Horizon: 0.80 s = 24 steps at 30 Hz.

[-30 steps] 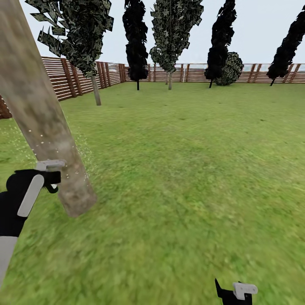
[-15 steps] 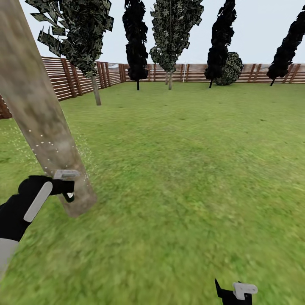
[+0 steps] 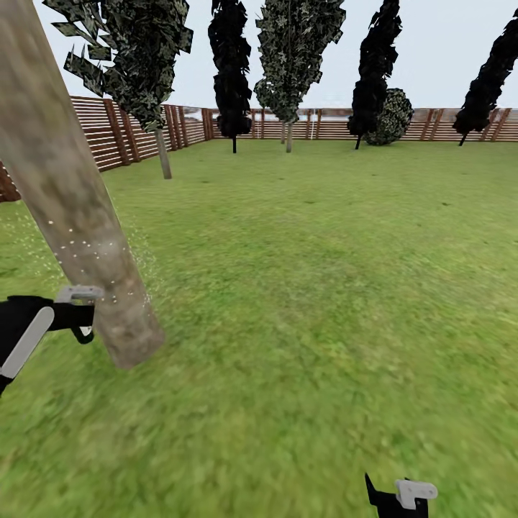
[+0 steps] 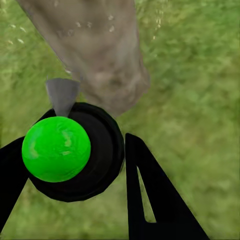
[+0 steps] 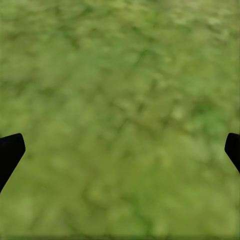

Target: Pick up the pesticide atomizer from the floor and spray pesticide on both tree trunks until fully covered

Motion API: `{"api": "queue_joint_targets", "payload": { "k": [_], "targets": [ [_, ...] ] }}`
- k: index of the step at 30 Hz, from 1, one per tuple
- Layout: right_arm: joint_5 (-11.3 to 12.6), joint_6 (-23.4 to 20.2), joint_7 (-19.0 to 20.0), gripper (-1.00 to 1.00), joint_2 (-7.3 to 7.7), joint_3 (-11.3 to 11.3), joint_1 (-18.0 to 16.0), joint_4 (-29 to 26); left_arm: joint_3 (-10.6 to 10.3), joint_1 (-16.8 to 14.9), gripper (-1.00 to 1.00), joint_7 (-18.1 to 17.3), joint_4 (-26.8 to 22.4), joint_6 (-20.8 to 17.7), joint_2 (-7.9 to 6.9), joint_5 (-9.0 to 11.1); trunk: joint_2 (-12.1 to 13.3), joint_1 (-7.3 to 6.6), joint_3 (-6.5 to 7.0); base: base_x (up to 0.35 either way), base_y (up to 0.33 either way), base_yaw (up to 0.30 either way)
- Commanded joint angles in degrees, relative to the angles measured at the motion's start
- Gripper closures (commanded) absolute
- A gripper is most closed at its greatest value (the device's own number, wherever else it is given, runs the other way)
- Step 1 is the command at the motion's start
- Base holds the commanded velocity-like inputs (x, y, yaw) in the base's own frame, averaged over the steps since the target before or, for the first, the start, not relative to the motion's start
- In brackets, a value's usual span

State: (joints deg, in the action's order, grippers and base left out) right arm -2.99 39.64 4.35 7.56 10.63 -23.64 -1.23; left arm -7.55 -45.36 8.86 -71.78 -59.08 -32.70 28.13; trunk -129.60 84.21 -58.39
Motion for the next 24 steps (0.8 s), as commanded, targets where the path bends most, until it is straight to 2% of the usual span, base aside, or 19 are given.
{"api": "queue_joint_targets", "payload": {
  "k": [1, 3, 4, 6, 7, 9, 10, 11, 13, 15, 20, 24],
  "targets": [
    [0.0, 0.0, -0.01, -1.0, 0.0, 0.0, 0.0, 0.0, 0.36, 0.02, 1.0, 0.01, 0.0, 0.01, -0.07, -0.14, 0.0, 0.0, 0.0, 0.0, 0.0, 0.0],
    [0.0, 0.0, 0.0, -1.0, 0.0, 0.0, 0.0, 0.0, 3.98, -0.23, 1.0, 0.01, -0.38, -0.05, -0.24, -0.24, 0.0, 0.0, 0.0, 0.0, 0.0, 0.0],
    [0.01, 0.0, -0.02, -1.0, 0.0, 0.0, 0.0, 0.0, 5.14, -0.46, 1.0, 0.01, -0.39, -0.07, -1.04, -0.29, 0.0, 0.0, 0.0, 0.0, 0.0, 0.0],
    [0.02, 0.0, 0.02, -1.0, 0.0, -0.02, 0.0, 0.0, 4.77, -0.09, 1.0, 0.07, 0.64, 0.02, -1.48, -0.43, 0.0, 0.0, 0.0, 0.0, 0.0, 0.0],
    [0.04, 0.0, 0.03, -1.0, 0.0, -0.03, 0.0, 0.0, 4.68, 0.02, 1.0, 0.14, 2.35, 0.07, -1.62, -1.26, 0.0, 0.0, 0.0, 0.0, 0.0, 0.0],
    [0.02, 0.0, 0.04, -1.0, 0.0, -0.01, 0.0, 0.0, 4.66, 0.08, 1.0, 0.13, 5.45, 0.1, -1.72, -4.07, 0.0, 0.0, 0.0, 0.0, 0.0, 0.0],
    [0.02, 0.0, 0.04, -1.0, 0.0, -0.01, 0.0, 0.0, 4.51, 0.09, 1.0, 0.04, 6.85, 0.11, -1.61, -6.34, 0.0, 0.0, 0.0, 0.0, 0.0, 0.0],
    [0.06, 0.0, 0.04, -1.0, 0.02, -0.01, 0.0, 0.0, 4.39, 0.1, 1.0, 0.02, 7.06, 0.11, -1.5, -6.7, 0.0, 0.0, 0.0, 0.0, 0.0, 0.0],
    [0.08, 0.0, 0.04, -1.0, 0.0, 0.0, 0.0, 0.0, 3.02, 0.07, 1.0, -0.04, 7.15, 0.05, -1.36, -6.88, 0.0, 0.0, 0.0, 0.0, 0.0, 0.0],
    [0.09, 0.0, 0.04, -1.0, 0.0, 0.0, 0.0, -0.03, 0.37, 0.0, 1.0, -0.07, 7.02, -0.04, -0.92, -6.49, 0.0, 0.0, 0.0, 0.0, 0.0, 0.022],
    [0.09, 0.0, 0.04, -1.0, 0.0, 0.0, 0.0, 0.0, 0.04, -0.06, 1.0, -0.02, 6.26, 0.01, 0.32, -6.32, 0.0, 0.0, 0.0, 0.0, 0.0, 0.244],
    [0.09, 0.0, 0.04, -1.0, 0.0, 0.0, 0.0, 0.0, -0.07, 0.01, 1.0, 0.17, 6.25, 0.1, 2.17, -6.7, 0.0, 0.0, 0.0, 0.0, 0.0, 0.277]
  ]
}}
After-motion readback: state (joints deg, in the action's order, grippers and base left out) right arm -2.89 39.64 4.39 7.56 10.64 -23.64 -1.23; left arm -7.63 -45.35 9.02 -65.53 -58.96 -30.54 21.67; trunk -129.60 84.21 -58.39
